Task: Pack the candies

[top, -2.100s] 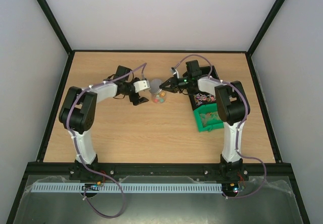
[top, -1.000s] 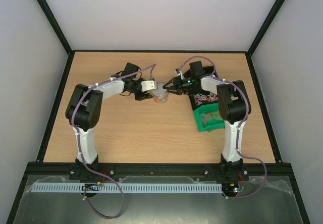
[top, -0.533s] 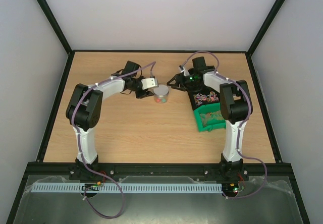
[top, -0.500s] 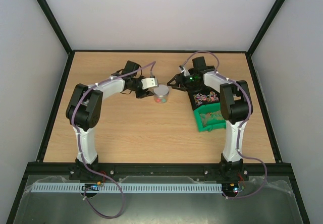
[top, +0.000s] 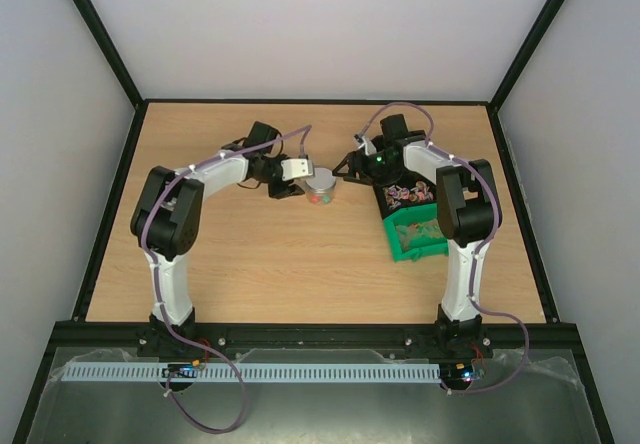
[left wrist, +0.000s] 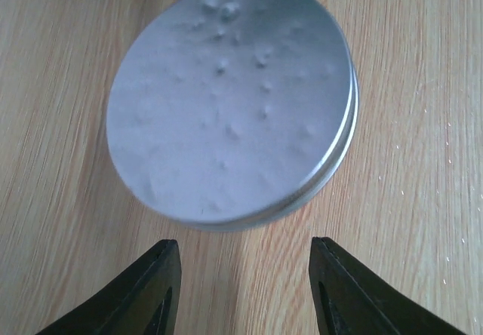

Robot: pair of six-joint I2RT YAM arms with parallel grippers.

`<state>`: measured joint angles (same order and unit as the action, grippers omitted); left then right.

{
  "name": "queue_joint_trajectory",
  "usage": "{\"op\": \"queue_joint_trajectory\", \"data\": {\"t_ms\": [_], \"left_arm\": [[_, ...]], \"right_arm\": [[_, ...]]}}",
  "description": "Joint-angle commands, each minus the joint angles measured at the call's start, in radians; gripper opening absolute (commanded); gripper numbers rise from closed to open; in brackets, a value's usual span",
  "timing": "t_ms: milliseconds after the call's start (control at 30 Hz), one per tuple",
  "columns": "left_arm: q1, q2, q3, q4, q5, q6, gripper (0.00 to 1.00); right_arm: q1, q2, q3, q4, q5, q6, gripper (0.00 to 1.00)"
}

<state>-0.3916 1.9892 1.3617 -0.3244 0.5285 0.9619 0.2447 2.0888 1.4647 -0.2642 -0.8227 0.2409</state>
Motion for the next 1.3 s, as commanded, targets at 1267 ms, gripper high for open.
{"op": "queue_joint_trajectory", "data": {"t_ms": [1267], "left_arm": [[-0.073,-0.011,0.159,-0.074,-0.078,-0.312,0.37]], "right_arm": [[0.045,-0.021,-0.042,-0.042,0.0,-0.066,0.47]]}}
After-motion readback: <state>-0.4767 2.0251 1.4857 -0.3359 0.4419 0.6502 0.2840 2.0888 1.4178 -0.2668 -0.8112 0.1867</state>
